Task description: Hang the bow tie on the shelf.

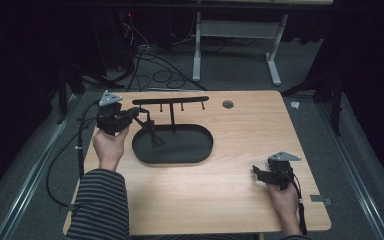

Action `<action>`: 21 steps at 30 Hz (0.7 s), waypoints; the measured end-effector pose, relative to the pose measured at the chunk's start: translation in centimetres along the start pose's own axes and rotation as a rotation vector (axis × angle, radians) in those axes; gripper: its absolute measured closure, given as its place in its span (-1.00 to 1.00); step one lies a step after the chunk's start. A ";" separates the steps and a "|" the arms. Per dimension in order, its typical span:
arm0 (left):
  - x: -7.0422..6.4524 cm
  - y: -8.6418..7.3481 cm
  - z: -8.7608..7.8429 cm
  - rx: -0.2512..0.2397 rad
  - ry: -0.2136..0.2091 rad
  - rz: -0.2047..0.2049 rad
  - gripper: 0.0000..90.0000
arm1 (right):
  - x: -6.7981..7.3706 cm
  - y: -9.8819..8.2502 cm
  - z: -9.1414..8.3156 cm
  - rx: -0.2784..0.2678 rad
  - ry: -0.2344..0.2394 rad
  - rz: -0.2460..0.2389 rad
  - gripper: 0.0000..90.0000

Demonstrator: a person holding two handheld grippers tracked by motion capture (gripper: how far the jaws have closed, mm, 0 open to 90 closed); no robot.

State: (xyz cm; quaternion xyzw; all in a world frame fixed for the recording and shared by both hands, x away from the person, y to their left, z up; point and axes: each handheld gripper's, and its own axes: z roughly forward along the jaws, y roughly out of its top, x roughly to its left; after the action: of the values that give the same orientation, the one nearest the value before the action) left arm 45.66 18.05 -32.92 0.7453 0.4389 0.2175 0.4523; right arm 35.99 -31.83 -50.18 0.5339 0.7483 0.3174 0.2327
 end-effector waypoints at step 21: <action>1.0 0.9 1.4 0.008 0.037 -0.011 0.97 | 0.0 0.0 0.0 0.000 0.001 0.000 -0.28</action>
State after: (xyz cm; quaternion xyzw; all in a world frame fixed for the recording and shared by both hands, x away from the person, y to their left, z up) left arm 47.61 18.09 -32.93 0.7404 0.4522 0.2270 0.4424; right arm 35.99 -31.84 -50.18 0.5338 0.7484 0.3176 0.2325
